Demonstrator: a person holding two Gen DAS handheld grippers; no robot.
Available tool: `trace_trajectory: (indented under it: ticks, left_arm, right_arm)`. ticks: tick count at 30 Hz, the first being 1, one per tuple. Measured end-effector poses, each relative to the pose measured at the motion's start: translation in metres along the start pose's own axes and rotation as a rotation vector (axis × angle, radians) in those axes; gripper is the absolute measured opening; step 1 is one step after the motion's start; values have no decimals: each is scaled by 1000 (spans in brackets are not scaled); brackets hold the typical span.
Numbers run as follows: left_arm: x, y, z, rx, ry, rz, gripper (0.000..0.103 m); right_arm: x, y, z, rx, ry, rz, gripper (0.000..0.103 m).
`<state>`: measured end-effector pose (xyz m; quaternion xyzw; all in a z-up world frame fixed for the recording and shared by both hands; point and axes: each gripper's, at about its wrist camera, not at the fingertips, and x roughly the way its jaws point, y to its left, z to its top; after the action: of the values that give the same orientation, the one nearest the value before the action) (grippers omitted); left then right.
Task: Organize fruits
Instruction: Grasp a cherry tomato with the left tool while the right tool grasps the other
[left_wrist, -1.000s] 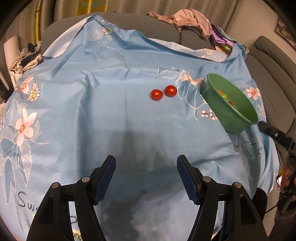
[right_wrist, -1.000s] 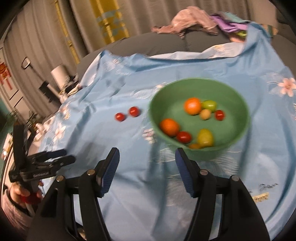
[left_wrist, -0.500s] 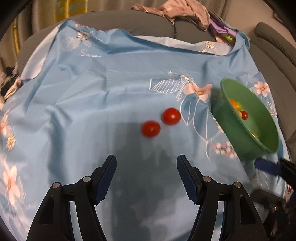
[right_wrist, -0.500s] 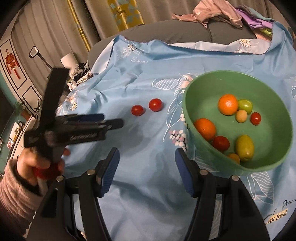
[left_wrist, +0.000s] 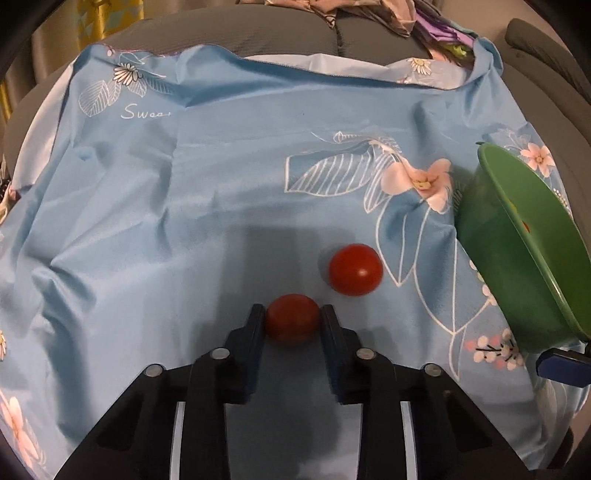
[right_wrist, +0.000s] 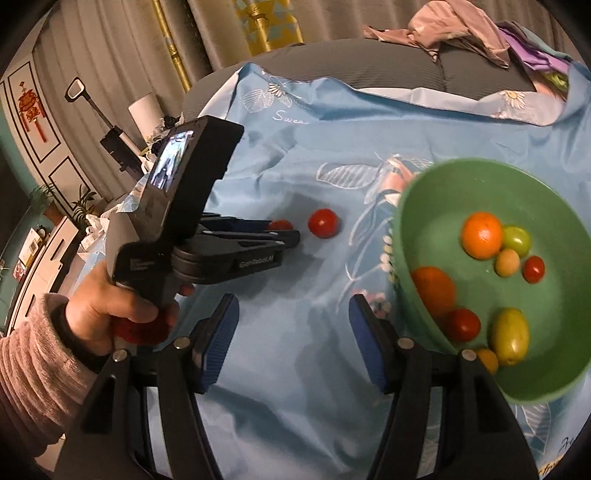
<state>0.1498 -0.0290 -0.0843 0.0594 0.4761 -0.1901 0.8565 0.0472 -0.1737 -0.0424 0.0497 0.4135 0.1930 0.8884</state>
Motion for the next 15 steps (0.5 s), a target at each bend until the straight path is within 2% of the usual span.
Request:
trace_trajectory:
  ticks: [4,10,15]
  left_arm:
    - [-8,15,-1,-49,-27,-19,29]
    - [-58,50,-16,-114,-128,-1,29]
    - [-83,70,-36,-151,-160,7,29]
  right_arm:
    - [13,11,7,-24,16,4,62]
    - [48,26,36,-60,30,-12,62]
    - [95,24,63,-67,89,-106,61]
